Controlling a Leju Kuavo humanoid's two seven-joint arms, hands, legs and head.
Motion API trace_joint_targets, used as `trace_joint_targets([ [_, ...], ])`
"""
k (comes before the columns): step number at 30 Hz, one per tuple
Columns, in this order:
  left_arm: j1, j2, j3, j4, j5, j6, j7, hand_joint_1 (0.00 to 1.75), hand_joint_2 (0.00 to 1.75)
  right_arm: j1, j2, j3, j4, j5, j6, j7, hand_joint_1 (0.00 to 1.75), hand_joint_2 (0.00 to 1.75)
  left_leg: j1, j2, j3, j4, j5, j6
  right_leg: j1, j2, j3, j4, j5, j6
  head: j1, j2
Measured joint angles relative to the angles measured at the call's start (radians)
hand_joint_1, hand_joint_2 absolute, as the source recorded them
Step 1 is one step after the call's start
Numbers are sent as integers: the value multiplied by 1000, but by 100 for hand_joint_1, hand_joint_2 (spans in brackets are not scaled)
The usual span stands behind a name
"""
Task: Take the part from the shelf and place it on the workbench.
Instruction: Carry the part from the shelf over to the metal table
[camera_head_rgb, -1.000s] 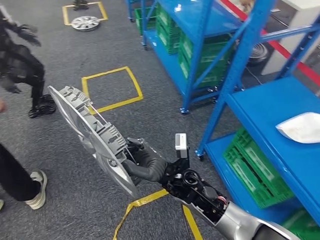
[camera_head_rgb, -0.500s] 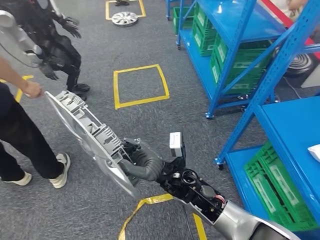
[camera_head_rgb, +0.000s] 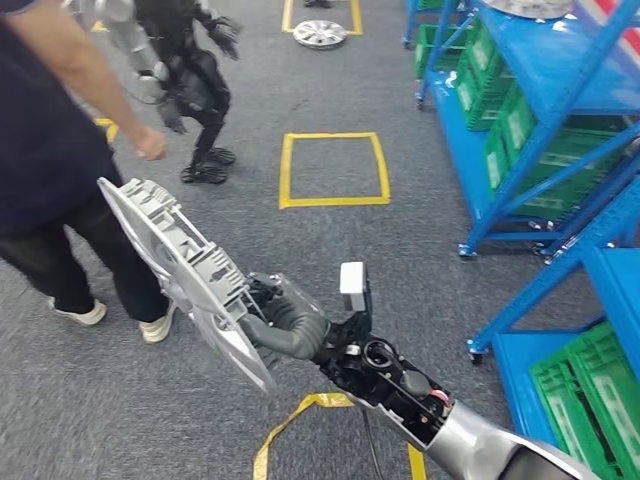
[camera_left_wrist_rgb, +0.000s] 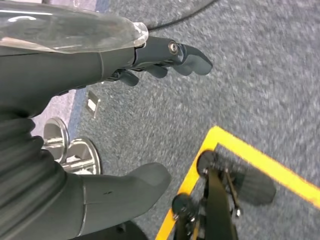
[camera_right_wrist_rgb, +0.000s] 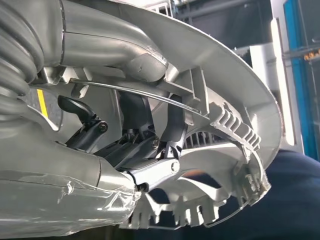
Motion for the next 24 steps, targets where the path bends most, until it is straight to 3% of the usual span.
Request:
trace_joint_targets([
  [2,0,-1,0,0,0,0,0,0,175,6,-1,0,0,0,-1,-1,175,175,-4,-22,0,0,0,6,4,24,-68,138,-52,-4,10,0],
  [3,0,-1,0,0,-1,0,0,0,175,9,-2,0,0,0,-2,-2,175,175,-7,-36,1,0,-1,8,6,29,-88,170,-53,-8,13,0],
  [4,0,-1,0,0,-2,-1,0,0,175,11,-2,0,0,0,-3,-2,175,175,-10,-50,2,1,-1,8,8,32,-89,161,-32,-13,15,0],
  [6,0,-1,0,0,-4,-3,0,0,175,12,-3,0,0,0,-5,-2,175,175,-14,-78,5,1,-1,8,13,55,-46,45,47,-30,19,0],
  [8,-2,-5,0,0,-5,-4,0,0,175,12,-4,0,0,0,-7,-4,175,175,-16,-103,3,3,0,5,16,95,1,-73,99,-47,18,0],
  [9,-2,-6,0,0,-5,-5,0,0,175,12,-4,-1,0,0,-8,-4,175,175,-15,-114,0,3,1,2,17,108,13,-104,106,-51,17,0],
  [11,2,-6,0,0,-6,-5,0,0,175,13,-4,-1,0,0,-9,-5,175,175,-11,-135,-5,0,7,-10,18,99,22,-121,103,-52,18,0],
  [12,4,-6,0,0,-7,-6,0,0,175,13,-4,-1,0,0,-9,-4,175,175,-12,-128,-6,0,6,-15,15,88,27,-129,107,-53,19,0],
  [14,5,-7,0,-1,-7,-6,0,0,175,13,-4,-1,0,0,-9,-5,175,175,-14,-78,-28,44,-24,-27,9,63,37,-146,115,-59,7,0],
  [16,2,-8,0,-1,-7,-6,0,0,175,14,-4,-1,0,0,-10,-5,175,175,-10,-24,-88,165,-84,-39,10,35,40,-152,117,-63,-8,0],
  [18,0,-8,0,-1,-5,-6,0,0,175,14,-4,0,0,-1,-14,-3,175,175,-4,-10,-138,265,-115,-50,10,7,40,-152,115,-63,-15,0],
  [19,1,-8,0,-1,-3,-6,0,0,175,14,-5,0,0,-1,-16,-1,175,175,-1,-6,-138,266,-105,-54,10,-6,40,-151,113,-62,-17,0],
  [20,1,-7,0,-1,0,-5,0,0,175,14,-4,1,0,-4,-18,0,175,175,1,0,-117,226,-80,-57,8,-18,41,-150,111,-59,-19,0],
  [22,0,-6,0,-1,6,-4,0,0,175,12,-4,2,0,-12,-19,2,175,175,1,39,-43,89,-21,-60,9,-39,42,-144,104,-49,-24,0],
  [24,-3,-5,-1,-1,10,-2,0,0,175,8,-4,3,0,-17,-20,2,175,175,-3,67,-2,8,4,-46,15,-57,44,-138,95,-36,-23,0],
])
